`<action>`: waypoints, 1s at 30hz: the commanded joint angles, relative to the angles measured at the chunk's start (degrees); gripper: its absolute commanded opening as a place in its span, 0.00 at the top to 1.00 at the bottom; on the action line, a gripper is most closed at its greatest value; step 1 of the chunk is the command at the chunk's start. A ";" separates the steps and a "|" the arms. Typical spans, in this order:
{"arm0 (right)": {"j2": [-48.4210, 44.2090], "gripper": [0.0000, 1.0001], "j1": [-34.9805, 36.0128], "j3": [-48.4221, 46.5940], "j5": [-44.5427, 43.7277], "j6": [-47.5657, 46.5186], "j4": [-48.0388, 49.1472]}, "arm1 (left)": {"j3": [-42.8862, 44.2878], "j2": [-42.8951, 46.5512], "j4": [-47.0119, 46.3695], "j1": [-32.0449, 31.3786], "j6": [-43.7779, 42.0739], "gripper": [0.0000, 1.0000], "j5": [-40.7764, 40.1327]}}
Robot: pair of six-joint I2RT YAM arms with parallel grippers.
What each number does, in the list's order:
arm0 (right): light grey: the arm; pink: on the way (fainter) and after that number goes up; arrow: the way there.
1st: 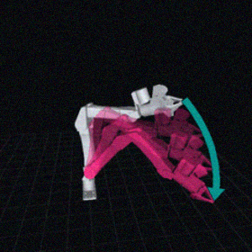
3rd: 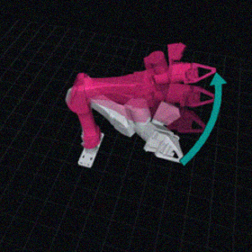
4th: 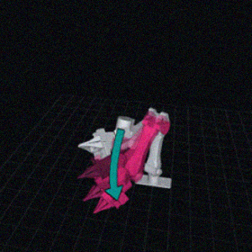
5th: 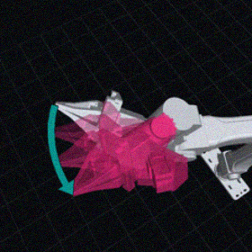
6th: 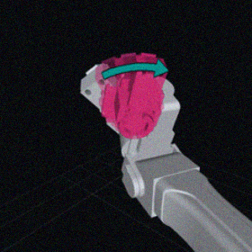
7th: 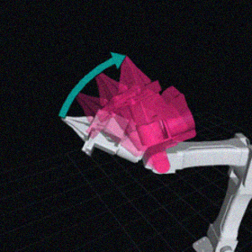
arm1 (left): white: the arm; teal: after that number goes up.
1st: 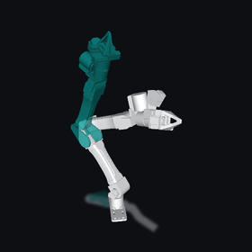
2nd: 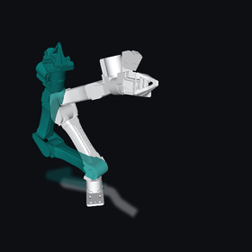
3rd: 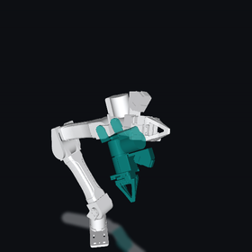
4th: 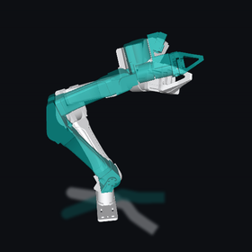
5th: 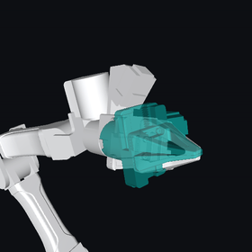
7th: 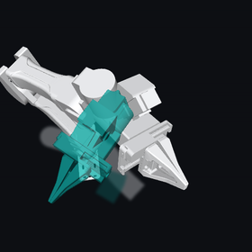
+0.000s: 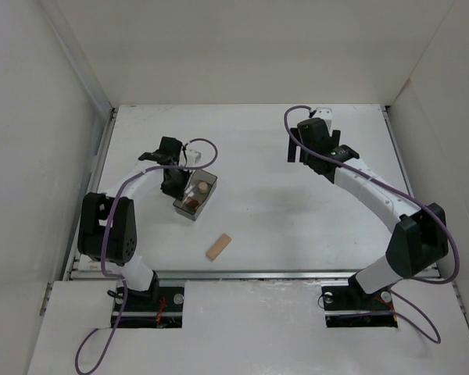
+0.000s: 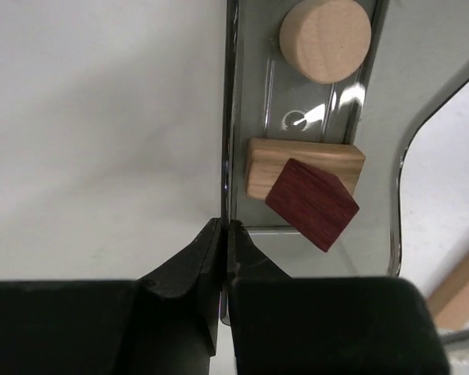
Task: Build the wood block tower
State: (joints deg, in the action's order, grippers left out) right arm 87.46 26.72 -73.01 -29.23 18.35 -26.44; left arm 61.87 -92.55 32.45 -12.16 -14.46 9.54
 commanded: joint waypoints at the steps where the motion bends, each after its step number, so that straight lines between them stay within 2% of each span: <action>1: -1.33 0.00 0.61 -1.08 -2.41 -0.42 0.77 | 5.62 1.66 -2.64 -1.80 0.92 1.00 -12.23; 2: -1.33 0.00 0.61 -1.08 -2.41 -0.42 0.77 | 6.50 2.28 -3.61 -2.77 0.92 1.00 -19.92; 4: -1.33 0.00 0.61 -1.08 -2.93 -0.42 0.77 | 7.13 3.43 -7.56 -5.49 -1.69 1.00 -29.01; 5: -1.33 0.00 0.61 -1.08 -2.93 -0.42 0.77 | 7.13 3.43 -9.05 -8.63 -2.93 1.00 -37.93; 6: -1.33 0.00 0.61 -1.08 -2.93 -0.42 0.77 | 7.13 3.43 -12.03 -10.23 -4.34 1.00 -42.02; 7: -1.33 0.00 0.61 -1.08 -3.54 -0.42 0.25 | 6.17 2.65 -13.62 -13.29 -7.31 1.00 -49.46; 8: -1.33 0.00 0.61 -1.08 -3.55 -0.42 0.24 | 5.12 2.64 -15.55 -14.89 -9.25 1.00 -49.53; 9: -1.33 0.00 0.61 -1.08 -4.07 -0.42 0.24 | 3.63 1.95 -17.92 -16.47 -11.45 1.00 -56.40; 10: -1.33 0.00 0.61 -1.08 -4.08 -0.42 0.24 | -0.04 1.94 -23.25 -18.06 -13.64 1.00 -59.52; 12: -1.33 0.00 0.61 -0.56 -4.60 -0.42 0.24 | -3.49 -0.34 -27.68 -22.35 -17.34 1.00 -65.14; 15: -1.85 0.00 1.14 -0.55 -4.60 -0.42 0.24 | -6.67 -2.98 -29.03 -27.54 -18.59 1.00 -65.97; 18: -1.86 0.00 1.14 -0.02 -5.22 -0.42 -0.28 | -6.67 -3.69 -23.67 -30.98 -14.47 0.99 -62.73; 19: -1.86 0.00 1.14 -0.02 -5.83 -0.42 -0.28 | -6.15 -3.69 -22.09 -32.82 -13.41 0.93 -60.10; 20: -2.38 0.00 1.14 -0.02 -5.83 0.10 -0.28 | -5.10 -3.69 -18.94 -33.45 -12.36 0.81 -58.60; 23: -2.38 0.00 1.14 0.59 -5.83 0.11 -0.28 | -2.37 -2.20 -12.87 -34.15 -7.70 0.58 -50.89; 24: -2.38 0.00 1.14 1.20 -5.83 0.11 -0.28 | -0.62 -1.58 -9.37 -34.15 -7.08 0.47 -48.76; 27: -2.91 0.00 1.14 1.21 -6.36 0.11 -0.28 | 2.37 2.10 -5.22 -34.15 -5.24 0.34 -42.69; 28: -2.91 0.00 1.14 1.73 -6.36 0.11 -0.28 | 3.08 3.16 -4.68 -34.15 -5.23 0.24 -41.46; 30: -2.91 0.00 1.14 1.73 -5.83 0.63 -0.28 | 4.92 5.36 -3.80 -32.06 -5.23 0.15 -36.38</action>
State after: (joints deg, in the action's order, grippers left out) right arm 86.80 27.42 -71.61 -34.09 18.17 -26.98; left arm 62.22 -93.23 23.66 -45.84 -22.20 -34.96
